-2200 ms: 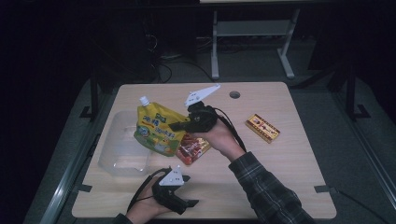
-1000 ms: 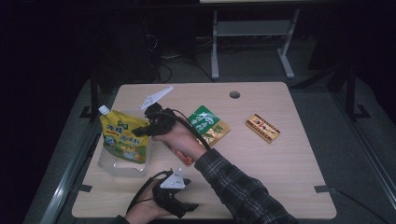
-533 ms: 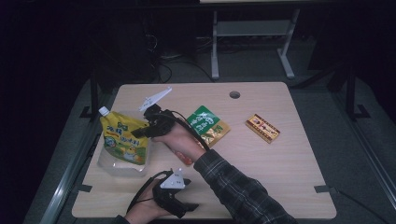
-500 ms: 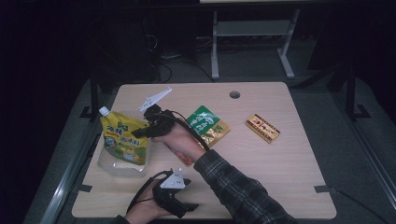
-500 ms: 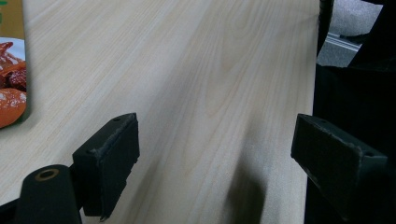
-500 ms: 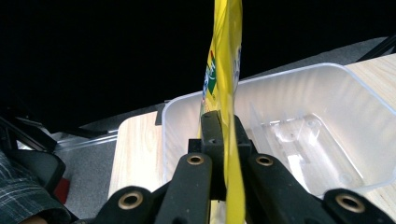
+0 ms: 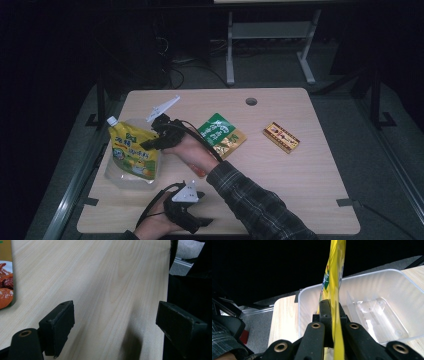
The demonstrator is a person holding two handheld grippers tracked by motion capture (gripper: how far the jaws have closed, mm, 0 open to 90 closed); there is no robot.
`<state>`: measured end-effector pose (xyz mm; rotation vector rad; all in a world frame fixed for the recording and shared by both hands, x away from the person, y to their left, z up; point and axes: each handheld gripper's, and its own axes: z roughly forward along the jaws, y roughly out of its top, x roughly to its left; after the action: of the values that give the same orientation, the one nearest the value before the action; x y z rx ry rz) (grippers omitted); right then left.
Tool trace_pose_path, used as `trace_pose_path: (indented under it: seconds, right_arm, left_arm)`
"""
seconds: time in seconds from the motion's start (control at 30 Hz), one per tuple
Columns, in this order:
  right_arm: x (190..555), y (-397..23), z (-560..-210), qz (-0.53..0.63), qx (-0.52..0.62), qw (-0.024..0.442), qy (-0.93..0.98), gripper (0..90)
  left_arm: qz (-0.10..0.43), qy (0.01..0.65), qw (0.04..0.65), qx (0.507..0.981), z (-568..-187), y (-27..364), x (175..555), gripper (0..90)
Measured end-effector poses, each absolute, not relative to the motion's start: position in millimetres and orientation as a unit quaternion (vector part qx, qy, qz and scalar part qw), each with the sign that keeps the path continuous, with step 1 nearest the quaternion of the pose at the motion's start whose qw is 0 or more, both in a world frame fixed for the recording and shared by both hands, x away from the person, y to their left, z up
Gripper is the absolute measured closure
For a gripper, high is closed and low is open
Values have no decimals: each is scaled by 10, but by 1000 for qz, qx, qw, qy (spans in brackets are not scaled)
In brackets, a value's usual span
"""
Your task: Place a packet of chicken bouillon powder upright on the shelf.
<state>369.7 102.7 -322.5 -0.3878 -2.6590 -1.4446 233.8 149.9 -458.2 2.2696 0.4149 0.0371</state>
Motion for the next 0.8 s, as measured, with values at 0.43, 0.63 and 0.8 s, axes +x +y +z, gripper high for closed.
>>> trace_pose_path:
  seconds: [0.43,0.63,0.8]
  right_arm:
    - [3705,1048,-3260,-457,-122,39,-880,882]
    - [3691,1071,-3280,-447,-119,47,-885,869]
    - [3683,1095,-3293,-439,-108,51,-890,876]
  left_arm:
    - [17,156,397,904,-4585,1499,2349,147]
    - [17,156,397,904,-4588,1495,2346,147]
    - [16,157,399,903,-4589,1491,2343,147]
